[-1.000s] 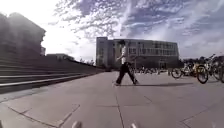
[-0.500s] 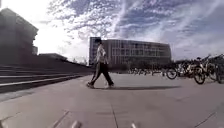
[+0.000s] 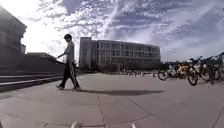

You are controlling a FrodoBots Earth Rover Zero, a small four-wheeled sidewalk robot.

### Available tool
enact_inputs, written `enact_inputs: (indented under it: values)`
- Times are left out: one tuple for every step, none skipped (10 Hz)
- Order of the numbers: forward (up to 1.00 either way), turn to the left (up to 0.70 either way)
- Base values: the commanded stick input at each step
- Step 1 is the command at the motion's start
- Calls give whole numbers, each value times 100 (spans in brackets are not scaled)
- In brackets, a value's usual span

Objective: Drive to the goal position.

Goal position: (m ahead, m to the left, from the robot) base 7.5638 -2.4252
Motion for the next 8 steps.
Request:
enact_inputs:
  values:
    - [70,0]
    - [70,0]
    - [70,0]
    - [70,0]
    - [70,0]
    - [70,0]
    - [70,0]
    - [70,0]
